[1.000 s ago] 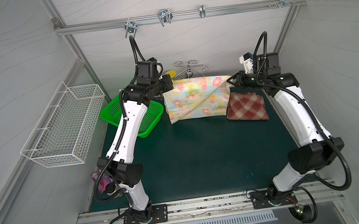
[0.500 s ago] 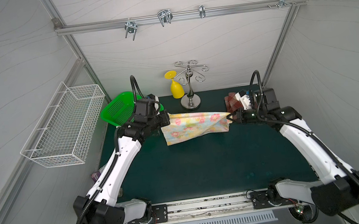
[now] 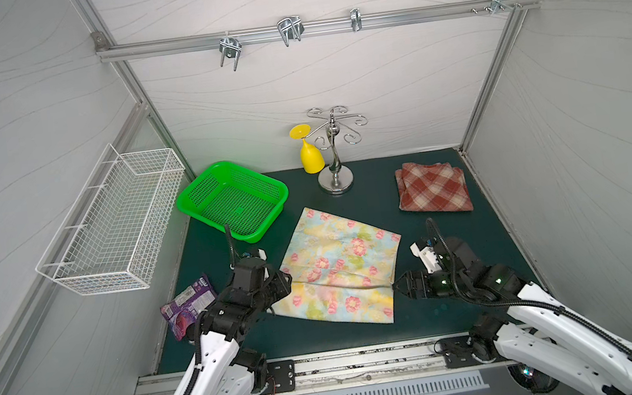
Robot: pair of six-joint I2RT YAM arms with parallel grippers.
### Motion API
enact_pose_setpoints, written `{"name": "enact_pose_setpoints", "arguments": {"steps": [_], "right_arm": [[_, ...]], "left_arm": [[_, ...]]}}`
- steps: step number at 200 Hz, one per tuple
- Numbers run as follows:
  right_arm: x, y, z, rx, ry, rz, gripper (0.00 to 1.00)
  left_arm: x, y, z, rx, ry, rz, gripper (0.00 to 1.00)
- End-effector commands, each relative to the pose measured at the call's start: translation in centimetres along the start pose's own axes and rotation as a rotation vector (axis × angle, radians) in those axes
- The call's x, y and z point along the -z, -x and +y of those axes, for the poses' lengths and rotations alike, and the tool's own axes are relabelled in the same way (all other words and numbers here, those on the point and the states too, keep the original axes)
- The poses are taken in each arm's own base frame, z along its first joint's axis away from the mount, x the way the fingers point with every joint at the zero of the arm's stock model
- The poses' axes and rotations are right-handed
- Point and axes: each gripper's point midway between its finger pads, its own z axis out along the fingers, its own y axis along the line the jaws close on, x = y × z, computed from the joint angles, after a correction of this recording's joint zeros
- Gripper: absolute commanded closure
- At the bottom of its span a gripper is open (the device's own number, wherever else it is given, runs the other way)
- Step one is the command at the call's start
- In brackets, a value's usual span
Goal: Fold and stack skirts
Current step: Flatten out the skirt at the center of the table, then rotate the skirt at the center of the table.
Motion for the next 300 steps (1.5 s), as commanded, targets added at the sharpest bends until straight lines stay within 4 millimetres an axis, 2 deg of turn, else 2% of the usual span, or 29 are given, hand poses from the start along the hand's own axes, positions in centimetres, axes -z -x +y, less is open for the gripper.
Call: {"name": "enact_pose_setpoints", "arguments": {"steps": [1, 12, 21, 32, 51, 57, 61, 75, 98, 105, 140, 168, 186, 248, 300], "right_arm": [[0.2, 3.2, 1.8, 0.021, 0.010, -0.076, 0.01], [-0.5, 4.1, 2.0, 0.031, -0.006, -0.070, 0.01], [-1.3, 4.9, 1.8, 0.028, -0.027, -0.064, 0.01], [-2.2, 6.0, 1.7, 0.015, -0.026, -0.050, 0.01], [-3.9, 8.3, 1.3, -0.029, 0.006, -0.040, 0.01], [-4.3, 9.0, 0.8, -0.047, 0.006, -0.039, 0.01], [-4.7, 9.5, 0.5, -0.058, 0.008, -0.036, 0.01], [-5.8, 10.8, -0.2, -0.099, 0.030, -0.005, 0.01], [-8.0, 12.4, -1.4, -0.092, -0.019, 0.029, 0.01], [-8.7, 12.7, -1.8, -0.099, -0.024, 0.042, 0.01], [-11.5, 13.7, -3.9, -0.155, -0.023, 0.078, 0.01], [-12.9, 14.6, -6.7, -0.220, -0.052, 0.109, 0.01], [-13.5, 15.7, -7.7, -0.236, -0.069, 0.112, 0.01], [-16.4, 21.3, -8.3, -0.254, -0.074, 0.130, 0.01], [-17.5, 24.1, -9.0, -0.255, -0.086, 0.124, 0.01]], "left_arm": [[1.5, 0.8, 0.2, 0.051, -0.004, -0.073, 0.45], [2.0, 1.3, -0.1, 0.049, -0.020, -0.107, 0.38], [2.1, 1.7, -0.6, 0.048, -0.043, -0.120, 0.27], [2.0, 2.3, -1.4, 0.036, -0.056, -0.119, 0.25], [0.4, 3.3, -3.2, 0.014, -0.077, -0.065, 0.23], [-0.2, 3.9, -4.1, 0.006, -0.093, -0.054, 0.20], [-0.6, 4.2, -4.6, 0.001, -0.102, -0.044, 0.12], [-1.8, 5.3, -6.4, -0.017, -0.121, -0.007, 0.08], [-3.9, 7.0, -7.9, -0.021, -0.125, 0.015, 0.07], [-4.5, 7.4, -8.3, -0.023, -0.129, 0.019, 0.01], [-8.1, 7.5, -8.4, -0.025, -0.100, 0.089, 0.01], [-10.8, 7.3, -8.4, -0.017, -0.100, 0.134, 0.00], [-12.4, 7.4, -8.6, -0.015, -0.100, 0.154, 0.01], [-18.4, 8.9, -9.6, 0.025, -0.096, 0.204, 0.01], [-24.6, 10.2, -9.1, 0.003, -0.014, 0.250, 0.01]]}}
